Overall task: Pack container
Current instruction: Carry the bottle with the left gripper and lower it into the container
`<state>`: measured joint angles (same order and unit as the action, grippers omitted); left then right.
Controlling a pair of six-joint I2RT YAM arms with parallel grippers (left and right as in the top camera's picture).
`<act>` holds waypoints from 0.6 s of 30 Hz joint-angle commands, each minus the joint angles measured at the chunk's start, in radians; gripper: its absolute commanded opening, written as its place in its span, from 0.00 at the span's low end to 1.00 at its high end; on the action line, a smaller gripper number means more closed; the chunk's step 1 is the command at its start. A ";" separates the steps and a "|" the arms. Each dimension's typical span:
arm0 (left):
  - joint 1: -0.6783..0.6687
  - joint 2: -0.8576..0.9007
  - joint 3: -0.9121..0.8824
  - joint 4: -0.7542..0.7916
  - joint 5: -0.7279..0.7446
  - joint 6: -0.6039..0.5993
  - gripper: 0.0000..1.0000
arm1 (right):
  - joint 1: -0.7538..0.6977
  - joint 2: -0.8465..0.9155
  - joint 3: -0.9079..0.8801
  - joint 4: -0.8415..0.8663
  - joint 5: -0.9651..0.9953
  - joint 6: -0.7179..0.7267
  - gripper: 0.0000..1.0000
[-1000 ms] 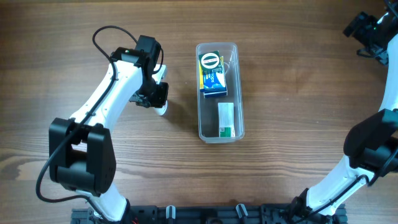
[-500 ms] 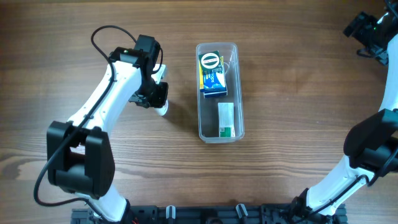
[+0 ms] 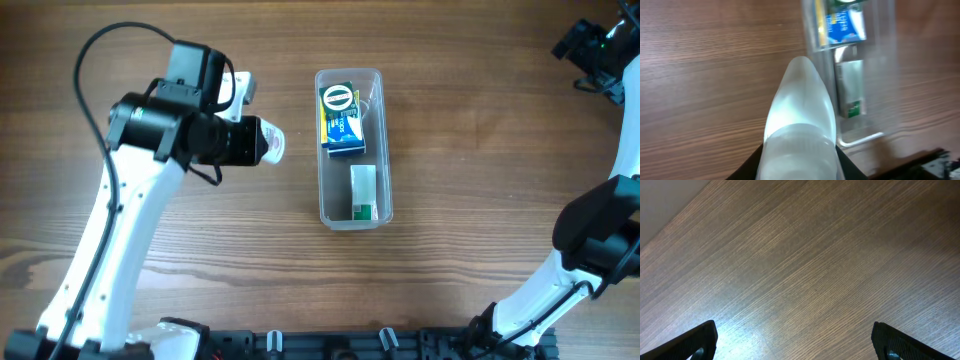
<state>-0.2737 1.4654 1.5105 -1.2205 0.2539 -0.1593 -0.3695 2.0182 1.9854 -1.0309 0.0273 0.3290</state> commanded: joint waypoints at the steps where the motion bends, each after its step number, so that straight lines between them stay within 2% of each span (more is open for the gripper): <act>1: -0.092 -0.041 0.027 0.027 0.053 -0.120 0.32 | 0.002 0.012 0.002 0.002 0.010 0.011 1.00; 4: -0.196 -0.033 0.027 0.076 0.037 -0.209 0.31 | 0.002 0.012 0.002 0.002 0.010 0.012 1.00; 9: -0.312 -0.023 0.027 0.130 -0.077 -0.356 0.31 | 0.002 0.012 0.002 0.002 0.010 0.012 1.00; 18: -0.390 0.031 0.027 0.134 -0.122 -0.453 0.30 | 0.002 0.012 0.002 0.003 0.010 0.012 1.00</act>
<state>-0.6415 1.4593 1.5108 -1.0977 0.1593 -0.5480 -0.3695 2.0178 1.9854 -1.0309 0.0273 0.3290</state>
